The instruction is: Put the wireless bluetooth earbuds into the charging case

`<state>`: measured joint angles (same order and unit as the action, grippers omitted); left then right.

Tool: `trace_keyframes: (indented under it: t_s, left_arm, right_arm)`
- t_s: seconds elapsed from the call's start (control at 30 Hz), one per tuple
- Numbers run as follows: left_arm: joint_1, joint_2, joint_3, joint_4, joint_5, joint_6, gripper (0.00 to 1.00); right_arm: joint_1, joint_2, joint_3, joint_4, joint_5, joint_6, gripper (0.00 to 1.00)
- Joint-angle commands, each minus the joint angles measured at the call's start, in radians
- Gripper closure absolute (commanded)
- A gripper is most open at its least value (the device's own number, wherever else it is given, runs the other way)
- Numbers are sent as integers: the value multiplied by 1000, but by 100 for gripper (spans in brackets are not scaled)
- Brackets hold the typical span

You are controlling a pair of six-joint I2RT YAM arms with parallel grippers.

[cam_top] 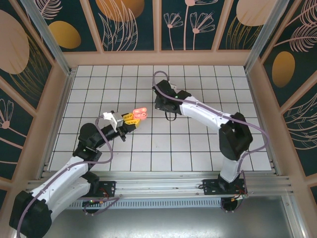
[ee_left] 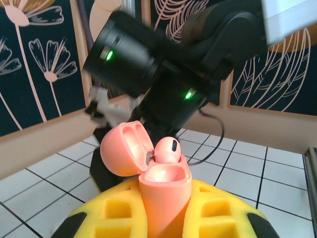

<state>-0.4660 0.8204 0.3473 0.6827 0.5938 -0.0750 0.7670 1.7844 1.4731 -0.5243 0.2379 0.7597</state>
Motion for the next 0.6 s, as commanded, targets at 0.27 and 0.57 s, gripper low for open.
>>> trace_keyframes:
  t_s: [0.27,0.57]
  left_arm:
    - [-5,157,64,96,-25,-101,100]
    - [-6,238,120,79,-52,-144,100]
  right_arm:
    - [53,-256,-139,223,144,-123,80]
    - [133,-376,-219,452,119,-276,80]
